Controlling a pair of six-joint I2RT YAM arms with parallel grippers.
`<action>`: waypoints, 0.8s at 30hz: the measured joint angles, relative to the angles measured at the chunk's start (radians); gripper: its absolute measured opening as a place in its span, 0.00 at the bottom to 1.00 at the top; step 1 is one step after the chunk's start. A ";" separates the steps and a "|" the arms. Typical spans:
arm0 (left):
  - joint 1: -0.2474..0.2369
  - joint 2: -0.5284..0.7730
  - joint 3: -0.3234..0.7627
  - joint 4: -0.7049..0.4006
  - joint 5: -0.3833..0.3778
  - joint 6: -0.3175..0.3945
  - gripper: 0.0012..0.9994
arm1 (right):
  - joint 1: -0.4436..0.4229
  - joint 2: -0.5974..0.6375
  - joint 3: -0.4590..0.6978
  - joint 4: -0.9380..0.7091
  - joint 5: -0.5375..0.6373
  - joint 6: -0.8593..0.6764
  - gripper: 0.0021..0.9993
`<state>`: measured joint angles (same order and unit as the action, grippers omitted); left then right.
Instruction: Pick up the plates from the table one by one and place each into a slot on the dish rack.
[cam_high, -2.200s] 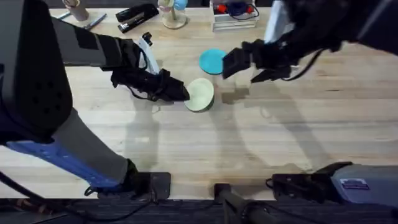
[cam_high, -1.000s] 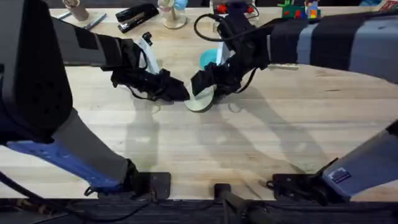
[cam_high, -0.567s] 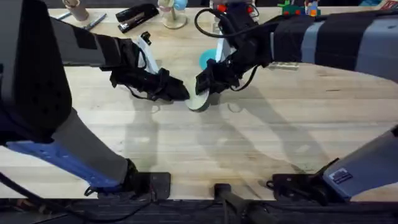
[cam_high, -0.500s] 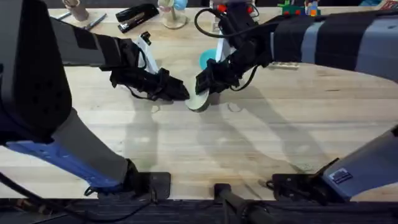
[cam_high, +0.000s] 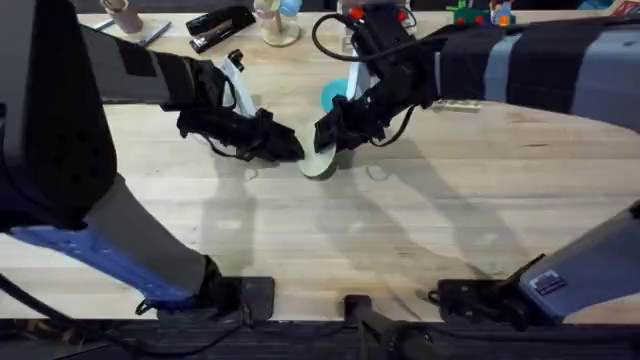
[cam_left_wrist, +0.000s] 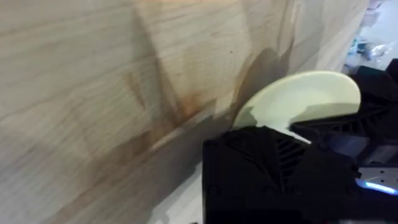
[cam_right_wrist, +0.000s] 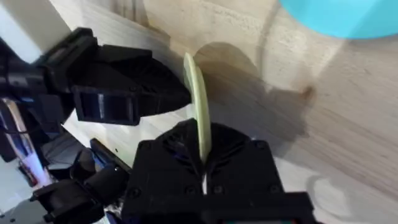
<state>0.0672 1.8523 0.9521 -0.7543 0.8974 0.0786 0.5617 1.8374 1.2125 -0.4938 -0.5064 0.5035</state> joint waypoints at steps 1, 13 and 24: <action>-0.004 0.000 0.008 -0.013 -0.010 0.001 0.04 | 0.000 0.000 0.000 -0.003 -0.002 -0.008 0.03; -0.009 -0.170 0.174 -0.258 -0.214 0.056 0.04 | -0.013 -0.047 0.000 -0.121 0.035 -0.126 0.03; -0.009 -0.486 0.366 -0.468 -0.363 0.068 0.04 | -0.090 -0.271 0.029 -0.412 0.285 -0.272 0.03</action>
<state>0.0578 1.3666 1.3176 -1.2228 0.5340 0.1467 0.4722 1.5662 1.2417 -0.9053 -0.2216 0.2318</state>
